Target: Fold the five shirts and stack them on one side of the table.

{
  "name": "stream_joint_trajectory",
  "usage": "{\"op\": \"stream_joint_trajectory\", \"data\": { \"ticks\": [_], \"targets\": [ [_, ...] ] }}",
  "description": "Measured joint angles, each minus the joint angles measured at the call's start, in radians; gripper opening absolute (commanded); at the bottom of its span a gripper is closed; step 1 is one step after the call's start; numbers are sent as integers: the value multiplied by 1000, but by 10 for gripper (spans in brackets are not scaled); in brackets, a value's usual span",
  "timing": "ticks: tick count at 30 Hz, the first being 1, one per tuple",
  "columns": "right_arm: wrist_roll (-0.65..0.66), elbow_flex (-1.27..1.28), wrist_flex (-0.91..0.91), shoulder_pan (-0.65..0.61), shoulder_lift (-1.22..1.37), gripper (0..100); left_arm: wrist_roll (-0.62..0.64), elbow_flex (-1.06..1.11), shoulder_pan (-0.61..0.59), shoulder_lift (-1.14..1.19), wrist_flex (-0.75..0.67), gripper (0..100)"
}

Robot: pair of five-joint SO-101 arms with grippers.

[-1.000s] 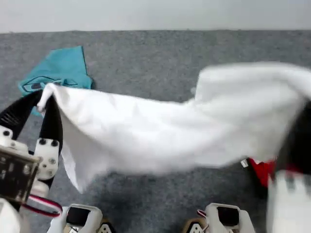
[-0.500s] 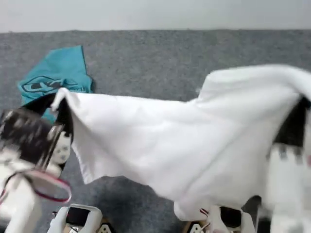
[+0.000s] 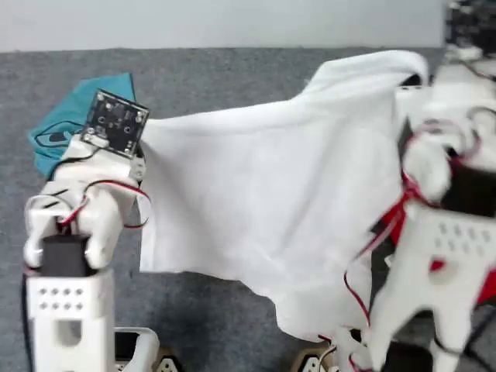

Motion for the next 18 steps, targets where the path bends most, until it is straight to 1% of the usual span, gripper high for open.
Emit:
{"op": "stream_joint_trajectory", "data": {
  "ticks": [3, 5, 7, 11, 14, 18],
  "targets": [
    [0, 64, -95, -46, 80, 10, 0, 209, -9, 35, -287, 15],
    [0, 74, -152, -74, 140, 10, 2, 311, -9, 87, -466, 15],
    [0, 77, -207, -91, 195, 10, 5, 361, -9, 160, -626, 15],
    [0, 77, -338, -104, 315, 10, 5, 362, -14, 351, -888, 15],
    [0, 34, -419, -109, 414, 10, 5, 293, -18, 522, -962, 15],
    [0, -130, -457, -110, 566, 10, 5, 135, -18, 730, -982, 15]
  ]
}}
